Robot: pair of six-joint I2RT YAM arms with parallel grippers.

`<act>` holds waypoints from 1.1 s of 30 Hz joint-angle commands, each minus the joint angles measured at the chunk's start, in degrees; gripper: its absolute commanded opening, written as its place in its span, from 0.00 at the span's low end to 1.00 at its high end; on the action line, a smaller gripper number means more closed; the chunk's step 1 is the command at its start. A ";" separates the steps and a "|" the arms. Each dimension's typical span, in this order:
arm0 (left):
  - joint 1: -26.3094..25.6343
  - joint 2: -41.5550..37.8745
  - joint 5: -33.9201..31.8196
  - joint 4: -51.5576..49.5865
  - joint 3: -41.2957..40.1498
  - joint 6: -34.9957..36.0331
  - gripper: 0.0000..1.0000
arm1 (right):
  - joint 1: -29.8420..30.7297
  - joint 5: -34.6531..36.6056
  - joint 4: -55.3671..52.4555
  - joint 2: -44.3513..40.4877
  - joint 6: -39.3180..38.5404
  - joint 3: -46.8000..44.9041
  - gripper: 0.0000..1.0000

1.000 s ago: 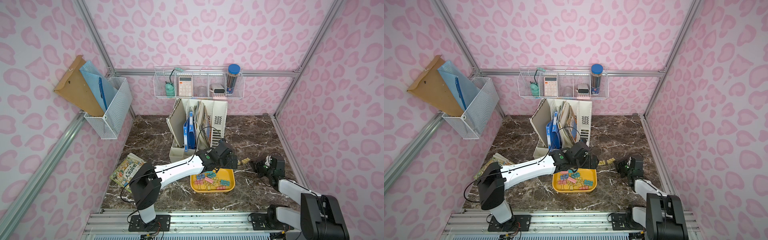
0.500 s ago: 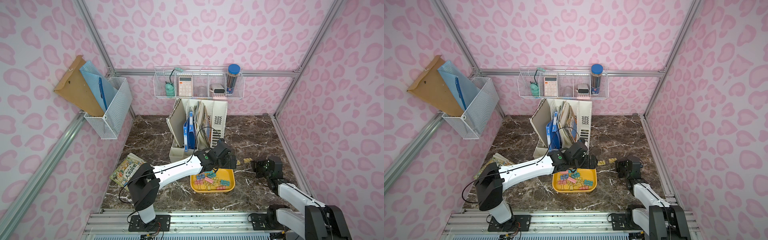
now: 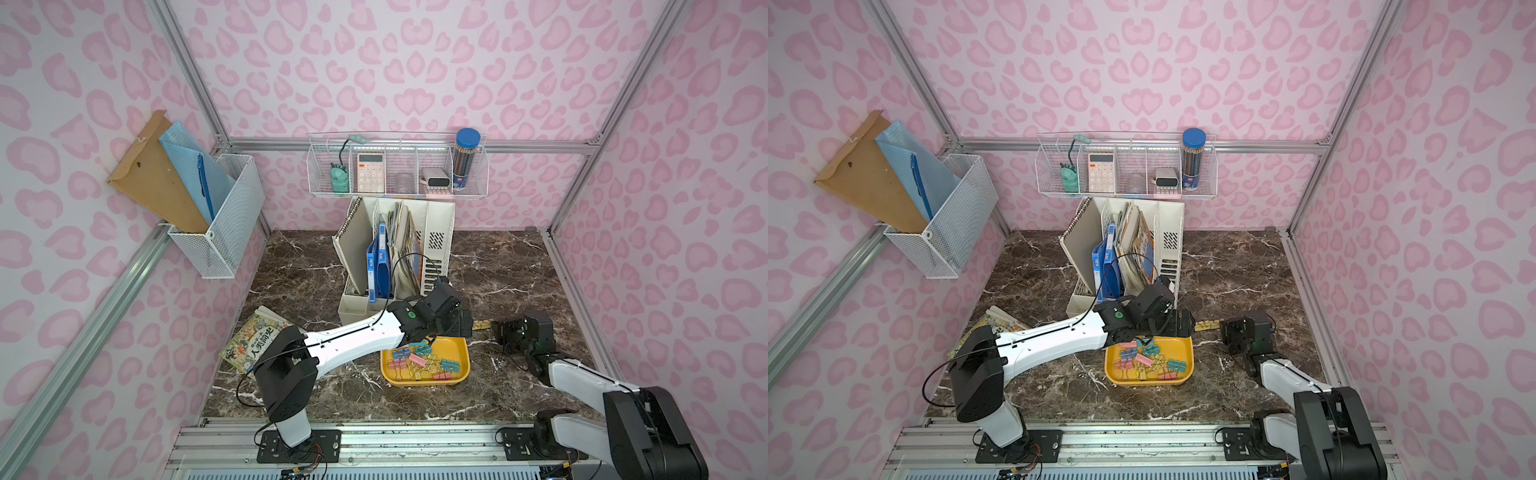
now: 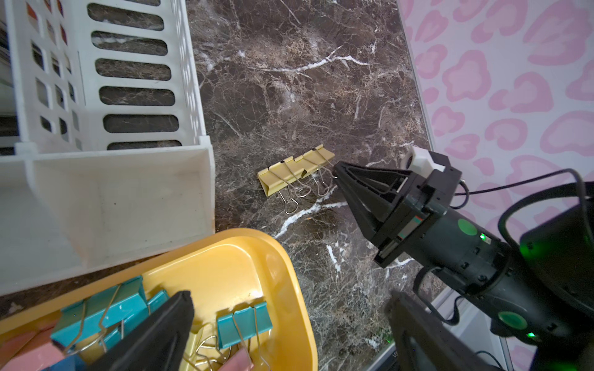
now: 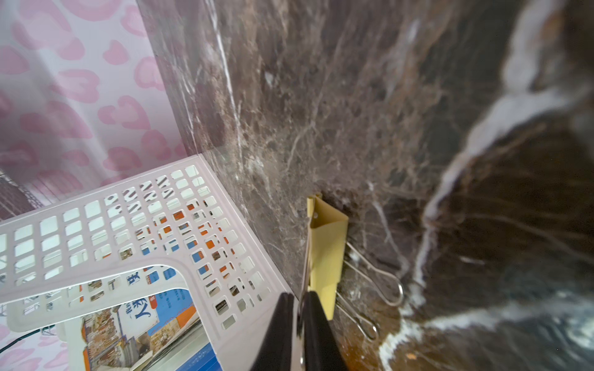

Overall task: Take out the binder clips from the storage box
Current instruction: Place the binder clip at the center of the board, then pick up the binder clip at the center of the board.

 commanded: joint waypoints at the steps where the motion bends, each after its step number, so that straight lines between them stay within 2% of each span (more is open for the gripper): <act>1: 0.20 -0.26 0.08 0.48 0.20 -0.05 0.99 | 0.23 6.07 -5.82 -2.54 -1.33 1.45 0.13; 5: 0.28 0.82 1.22 0.76 0.53 -0.29 0.99 | 0.06 7.19 -6.20 -3.84 -1.02 0.67 0.10; 9: 0.33 0.87 1.36 0.82 0.68 -0.47 0.99 | -0.12 3.92 -2.34 -1.98 -0.38 -0.46 0.05; 11: 0.28 0.72 1.28 0.84 0.55 -0.49 0.99 | -0.21 2.90 -0.98 -0.80 -0.81 -0.49 0.06; 13: 0.28 0.45 1.14 0.84 0.22 -0.58 0.99 | -0.30 2.95 -0.68 -0.36 -2.78 -0.17 0.18; 17: 0.28 -0.12 0.51 0.37 -0.17 -0.36 0.99 | -0.67 3.82 -5.66 -1.24 -8.76 2.55 0.29; 22: 0.29 -0.53 0.43 0.39 -0.88 -0.33 0.99 | -2.77 -0.40 -7.93 -2.20 -14.61 3.02 0.38; 29: 0.33 -0.79 0.75 1.26 -1.55 -0.56 0.99 | -10.02 -7.09 -17.25 -6.04 -27.25 4.95 0.50; 33: 0.30 -1.13 1.04 1.61 -2.08 -0.59 0.99 | -10.91 -5.86 -24.38 -9.67 -33.66 5.87 0.55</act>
